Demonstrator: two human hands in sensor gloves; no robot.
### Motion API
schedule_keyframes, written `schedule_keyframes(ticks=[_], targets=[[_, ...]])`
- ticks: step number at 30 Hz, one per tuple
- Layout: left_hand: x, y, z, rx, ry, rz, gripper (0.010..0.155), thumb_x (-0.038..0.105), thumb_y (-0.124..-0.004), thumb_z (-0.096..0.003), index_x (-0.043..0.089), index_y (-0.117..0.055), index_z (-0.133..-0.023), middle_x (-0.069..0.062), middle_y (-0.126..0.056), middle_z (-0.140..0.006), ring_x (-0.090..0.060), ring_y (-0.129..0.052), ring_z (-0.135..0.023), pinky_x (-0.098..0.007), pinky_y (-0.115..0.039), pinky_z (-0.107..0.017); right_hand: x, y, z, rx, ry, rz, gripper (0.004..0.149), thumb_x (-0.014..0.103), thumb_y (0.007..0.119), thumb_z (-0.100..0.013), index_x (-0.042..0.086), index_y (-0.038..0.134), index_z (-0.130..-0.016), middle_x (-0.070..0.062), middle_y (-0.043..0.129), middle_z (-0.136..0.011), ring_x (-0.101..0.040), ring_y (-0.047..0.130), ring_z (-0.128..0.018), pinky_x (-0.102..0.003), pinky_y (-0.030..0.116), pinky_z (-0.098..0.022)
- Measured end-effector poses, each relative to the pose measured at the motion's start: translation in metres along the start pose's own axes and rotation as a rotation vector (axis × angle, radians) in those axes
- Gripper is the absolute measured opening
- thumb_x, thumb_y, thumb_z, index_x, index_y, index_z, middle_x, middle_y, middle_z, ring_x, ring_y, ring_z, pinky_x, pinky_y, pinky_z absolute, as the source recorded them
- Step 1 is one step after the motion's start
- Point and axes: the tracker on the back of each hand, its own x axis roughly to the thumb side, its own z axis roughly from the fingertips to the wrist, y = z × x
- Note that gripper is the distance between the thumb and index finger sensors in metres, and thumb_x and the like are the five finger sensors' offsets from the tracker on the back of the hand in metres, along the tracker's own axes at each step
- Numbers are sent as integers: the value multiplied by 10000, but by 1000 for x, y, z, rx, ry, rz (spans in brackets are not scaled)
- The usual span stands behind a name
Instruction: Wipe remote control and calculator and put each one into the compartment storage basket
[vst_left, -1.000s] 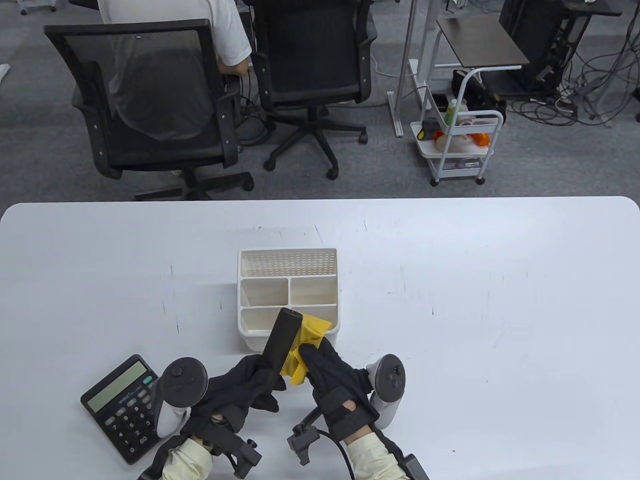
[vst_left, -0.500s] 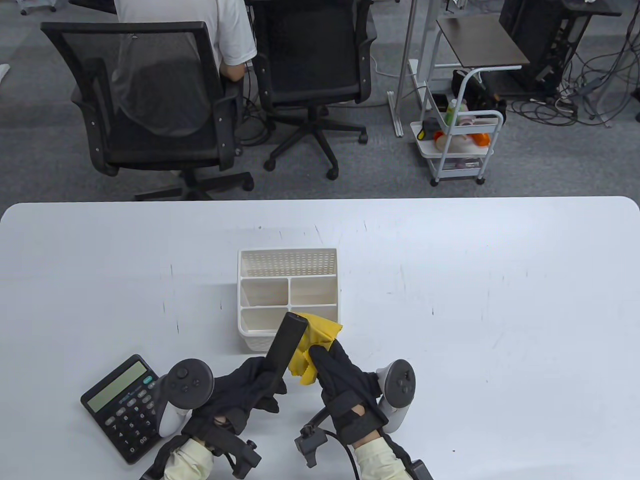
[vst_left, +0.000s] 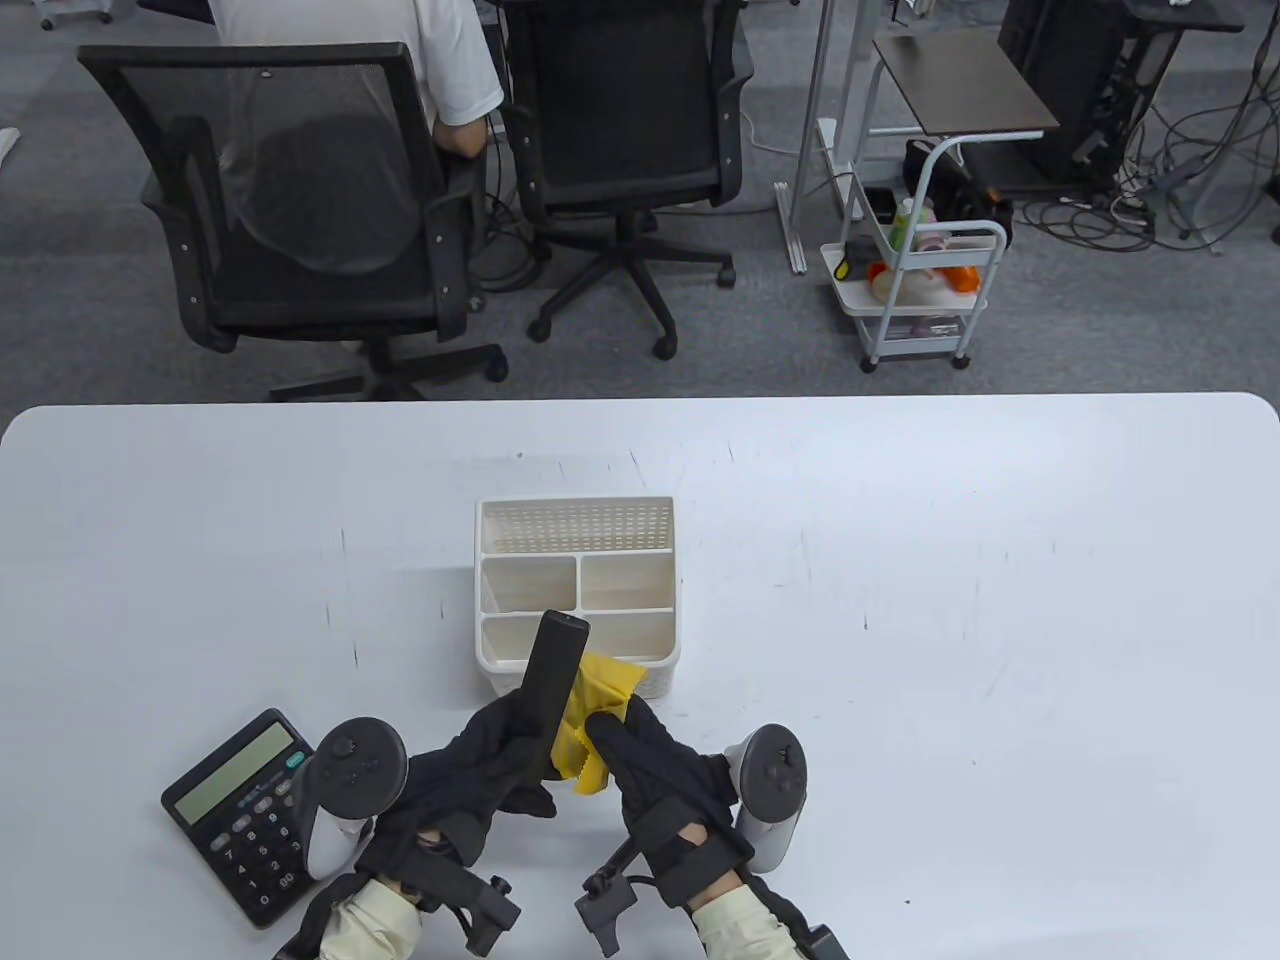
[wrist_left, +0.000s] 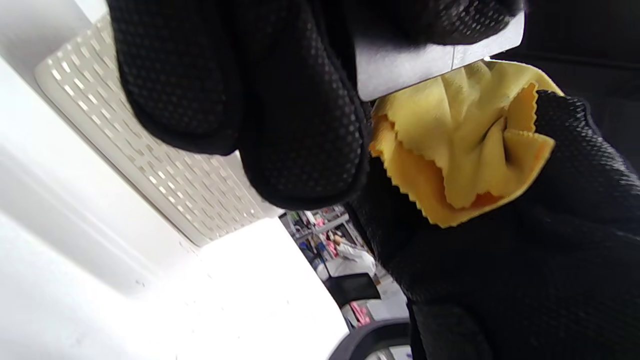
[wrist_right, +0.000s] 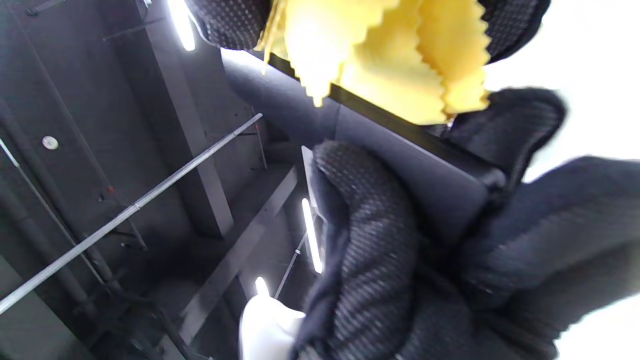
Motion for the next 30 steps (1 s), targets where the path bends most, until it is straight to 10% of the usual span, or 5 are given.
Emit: schedule_keyframes(ticks=[30], targets=[[0, 0, -1, -11, -33, 38, 759, 481, -691, -483, 28, -485, -1057, -8, -1041, -692, -57, -1149, -394, -368, -969, -379, 2, 7, 2, 63, 4, 90, 555, 255, 647, -610, -33, 564, -1077, -268, 769, -1005, -446, 851, -818, -672, 625, -588]])
